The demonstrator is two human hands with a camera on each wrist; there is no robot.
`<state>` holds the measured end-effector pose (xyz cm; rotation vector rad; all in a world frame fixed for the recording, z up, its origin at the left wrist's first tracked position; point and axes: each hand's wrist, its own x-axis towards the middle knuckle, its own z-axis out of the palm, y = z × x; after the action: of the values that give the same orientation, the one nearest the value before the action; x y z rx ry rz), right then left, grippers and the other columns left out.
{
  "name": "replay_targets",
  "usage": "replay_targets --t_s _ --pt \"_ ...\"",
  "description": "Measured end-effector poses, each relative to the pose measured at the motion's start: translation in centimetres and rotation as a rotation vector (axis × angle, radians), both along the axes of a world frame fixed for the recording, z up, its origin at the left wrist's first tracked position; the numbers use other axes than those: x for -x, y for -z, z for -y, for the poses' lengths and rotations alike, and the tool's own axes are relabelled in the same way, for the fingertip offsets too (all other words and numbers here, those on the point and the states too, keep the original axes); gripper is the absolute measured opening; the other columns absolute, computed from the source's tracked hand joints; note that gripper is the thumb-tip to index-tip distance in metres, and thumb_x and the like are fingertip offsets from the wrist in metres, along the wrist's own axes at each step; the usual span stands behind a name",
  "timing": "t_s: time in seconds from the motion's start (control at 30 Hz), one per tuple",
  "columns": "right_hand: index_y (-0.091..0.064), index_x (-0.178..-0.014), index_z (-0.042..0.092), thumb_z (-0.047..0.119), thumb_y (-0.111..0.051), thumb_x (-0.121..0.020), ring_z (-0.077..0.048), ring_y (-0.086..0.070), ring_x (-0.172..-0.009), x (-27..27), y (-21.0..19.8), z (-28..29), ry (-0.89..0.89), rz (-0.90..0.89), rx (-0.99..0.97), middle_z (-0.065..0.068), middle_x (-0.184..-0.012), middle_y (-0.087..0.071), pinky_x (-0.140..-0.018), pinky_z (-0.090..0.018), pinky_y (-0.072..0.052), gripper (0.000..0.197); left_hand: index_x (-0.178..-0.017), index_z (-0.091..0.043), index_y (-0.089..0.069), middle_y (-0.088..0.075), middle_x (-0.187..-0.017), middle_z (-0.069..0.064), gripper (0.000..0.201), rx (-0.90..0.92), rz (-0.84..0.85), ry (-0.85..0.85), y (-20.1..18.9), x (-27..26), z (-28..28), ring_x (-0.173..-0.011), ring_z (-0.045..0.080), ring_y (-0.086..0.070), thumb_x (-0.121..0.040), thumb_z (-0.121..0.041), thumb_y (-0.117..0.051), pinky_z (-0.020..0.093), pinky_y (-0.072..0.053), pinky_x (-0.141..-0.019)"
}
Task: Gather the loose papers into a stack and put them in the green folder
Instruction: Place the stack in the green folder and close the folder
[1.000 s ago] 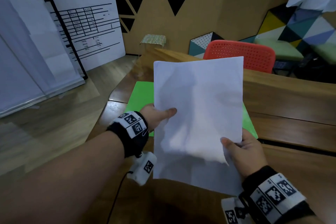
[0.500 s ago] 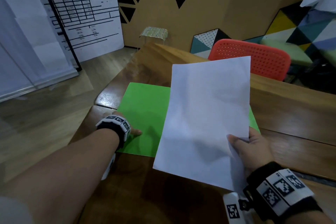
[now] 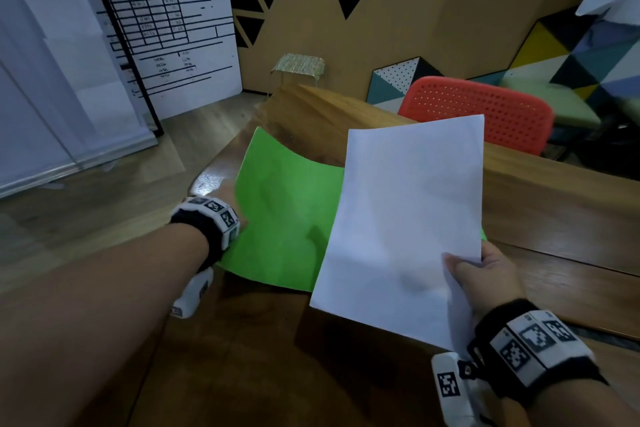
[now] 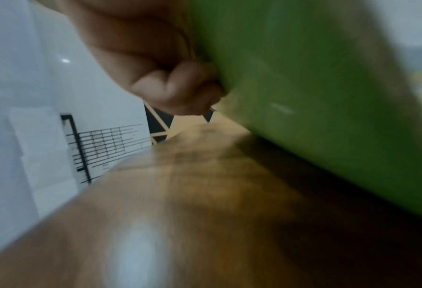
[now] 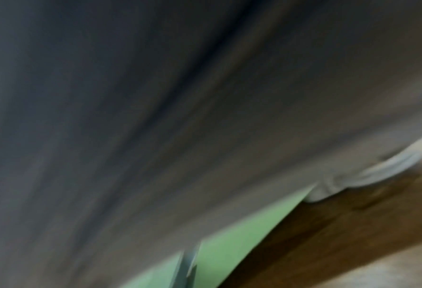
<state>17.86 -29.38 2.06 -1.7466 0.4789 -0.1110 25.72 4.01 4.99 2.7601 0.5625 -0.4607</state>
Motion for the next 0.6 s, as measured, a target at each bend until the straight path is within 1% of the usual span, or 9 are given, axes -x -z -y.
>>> replay_targets --t_s 0.07,0.17,0.23,0.3,0.37,0.4,0.5,0.57,0.6 --pt "-0.061 -0.092 0.016 -0.004 -0.060 -0.085 -0.030 -0.061 -0.091 0.9 -1.3 0.4 0.005 -0.011 -0.001 -0.013 -0.099 -0.065 -0.084 -0.040 -0.048 0.021 -0.133 -0.005 -0.035 -0.056 -0.122 0.019 0.061 0.048 0.083 0.061 -1.9 0.3 -0.5 -0.111 0.036 -0.056 -0.081 -0.016 -0.064 0.040 -0.047 -0.091" --pt "-0.060 -0.101 0.012 -0.003 -0.061 -0.085 -0.027 -0.059 -0.084 2.9 -2.6 0.9 0.035 -0.026 0.010 -0.012 -0.097 -0.063 -0.074 -0.032 -0.047 0.022 -0.134 -0.012 -0.031 -0.054 -0.104 0.012 0.055 0.123 0.132 0.114 -5.6 2.2 -0.3 -0.091 0.032 -0.060 -0.086 -0.016 -0.056 0.036 -0.052 -0.071" --pt "-0.061 -0.100 0.010 -0.003 -0.062 -0.084 -0.025 -0.058 -0.075 4.6 -3.0 1.1 0.043 -0.062 0.024 -0.011 -0.091 -0.063 -0.065 -0.028 -0.046 0.021 -0.137 -0.015 -0.028 -0.056 -0.104 0.013 0.056 0.181 0.111 0.145 -8.1 4.3 0.1 -0.086 0.030 -0.059 -0.086 -0.014 -0.053 0.035 -0.053 -0.073" --pt "-0.060 -0.099 0.012 -0.001 -0.063 -0.084 -0.028 -0.060 -0.080 6.5 -2.9 1.0 0.026 -0.122 0.026 -0.010 -0.088 -0.063 -0.075 -0.034 -0.050 0.019 -0.139 -0.014 -0.026 -0.055 -0.108 0.016 0.055 0.200 0.110 0.210 -10.4 6.8 0.8 -0.081 0.026 -0.053 -0.089 -0.011 -0.050 0.033 -0.047 -0.069" --pt "-0.060 -0.099 0.011 0.000 -0.063 -0.084 -0.031 -0.061 -0.086 8.5 -2.7 0.6 -0.002 -0.170 0.022 -0.012 -0.087 -0.064 -0.083 -0.040 -0.049 0.019 -0.141 -0.012 -0.023 -0.053 -0.118 0.019 0.055 0.184 0.111 0.279 -11.9 9.3 1.5 -0.081 0.024 -0.050 -0.091 -0.009 -0.046 0.033 -0.045 -0.065" --pt "-0.060 -0.100 0.010 -0.001 -0.063 -0.084 -0.032 -0.060 -0.086 9.6 -2.4 0.3 -0.010 -0.183 0.017 -0.014 -0.088 -0.064 -0.083 -0.041 -0.049 0.019 -0.142 -0.011 -0.023 -0.051 -0.122 0.020 0.056 0.178 0.097 0.308 -12.7 10.7 1.9 -0.082 0.025 -0.050 -0.091 -0.009 -0.045 0.033 -0.045 -0.065" --pt "-0.060 -0.102 0.007 -0.004 -0.062 -0.083 -0.034 -0.061 -0.088 12.9 -1.1 -0.8 -0.026 -0.228 0.009 -0.016 -0.091 -0.064 -0.083 -0.044 -0.050 0.021 -0.140 -0.010 -0.024 -0.051 -0.119 0.020 0.052 0.177 0.045 0.353 -14.1 14.9 2.8 -0.075 0.025 -0.051 -0.091 -0.008 -0.042 0.034 -0.045 -0.061" --pt "-0.061 -0.098 0.008 -0.005 -0.063 -0.082 -0.037 -0.063 -0.089 15.0 0.0 -1.5 -0.041 -0.281 0.003 -0.015 -0.087 -0.066 -0.087 -0.052 -0.051 0.020 -0.139 -0.010 -0.025 -0.049 -0.126 0.021 0.050 0.176 0.020 0.372 -14.6 17.5 3.2 -0.080 0.026 -0.054 -0.092 -0.008 -0.041 0.035 -0.047 -0.064" --pt "-0.060 -0.093 0.008 -0.006 -0.063 -0.081 -0.037 -0.063 -0.086 16.0 0.4 -1.9 -0.047 -0.305 -0.006 -0.014 -0.082 -0.065 -0.085 -0.053 -0.052 0.018 -0.138 -0.010 -0.026 -0.048 -0.127 0.021 0.049 0.166 0.016 0.385 -14.6 18.6 3.3 -0.085 0.028 -0.056 -0.091 -0.008 -0.041 0.036 -0.049 -0.066"
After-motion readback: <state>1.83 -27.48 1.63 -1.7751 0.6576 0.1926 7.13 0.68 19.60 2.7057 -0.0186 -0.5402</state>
